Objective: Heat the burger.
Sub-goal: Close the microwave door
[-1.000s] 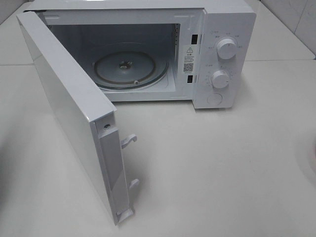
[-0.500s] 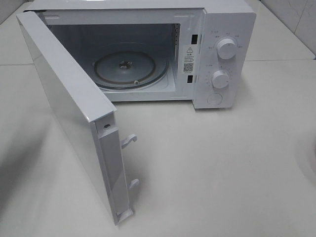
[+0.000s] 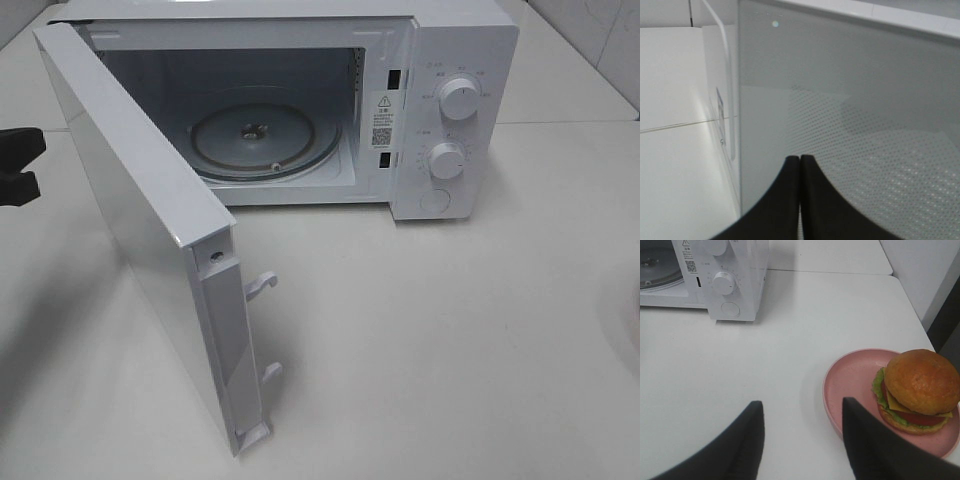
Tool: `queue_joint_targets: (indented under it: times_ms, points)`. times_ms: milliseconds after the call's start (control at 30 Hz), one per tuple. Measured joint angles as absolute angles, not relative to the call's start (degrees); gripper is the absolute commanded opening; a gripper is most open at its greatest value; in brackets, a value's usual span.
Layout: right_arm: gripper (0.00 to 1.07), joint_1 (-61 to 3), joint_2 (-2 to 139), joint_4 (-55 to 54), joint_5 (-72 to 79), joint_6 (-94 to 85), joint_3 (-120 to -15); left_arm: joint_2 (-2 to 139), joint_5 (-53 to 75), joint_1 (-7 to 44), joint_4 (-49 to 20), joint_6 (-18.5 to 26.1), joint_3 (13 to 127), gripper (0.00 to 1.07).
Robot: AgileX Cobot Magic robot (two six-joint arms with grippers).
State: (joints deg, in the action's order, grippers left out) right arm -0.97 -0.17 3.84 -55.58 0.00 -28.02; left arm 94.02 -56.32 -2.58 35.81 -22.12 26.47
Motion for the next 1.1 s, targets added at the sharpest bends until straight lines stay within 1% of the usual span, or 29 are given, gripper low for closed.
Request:
queue_joint_targets:
  times_ms: [100, 500, 567, 667, 733, 933, 1000, 1100]
  points:
    - [0.5, -1.0, -0.2, 3.8, -55.6, 0.0, -28.0, 95.1, -56.3, -1.2, 35.8, -22.1, 27.4, 0.0]
    - [0.5, -1.0, -0.2, 3.8, -55.6, 0.0, -28.0, 96.3, -56.1, 1.4, 35.0, -21.7, 28.6, 0.0]
    - [0.5, -1.0, -0.2, 3.8, -55.6, 0.0, -28.0, 97.6, -56.0, 2.7, 33.6, -21.5, 28.6, 0.0]
    - [0.5, -1.0, -0.2, 3.8, -55.6, 0.0, -28.0, 97.7, -56.0, 3.2, 33.2, -21.5, 28.6, 0.0]
    - [0.5, -1.0, -0.2, 3.8, -55.6, 0.0, -28.0, 98.1, -56.0, 5.3, 31.9, -20.5, 28.6, 0.0]
    - [0.5, -1.0, -0.2, 3.8, -55.6, 0.0, -28.0, 98.1, -56.1, 6.6, 30.6, -20.1, 28.6, 0.0]
    - [0.5, -1.0, -0.2, 3.8, -55.6, 0.0, -28.0, 98.1, -56.0, 7.9, 27.8, -19.2, 28.6, 0.0]
    - [0.5, -1.0, -0.2, 3.8, -55.6, 0.0, -28.0, 98.1, -56.0, 8.5, 26.6, -18.3, 28.6, 0.0]
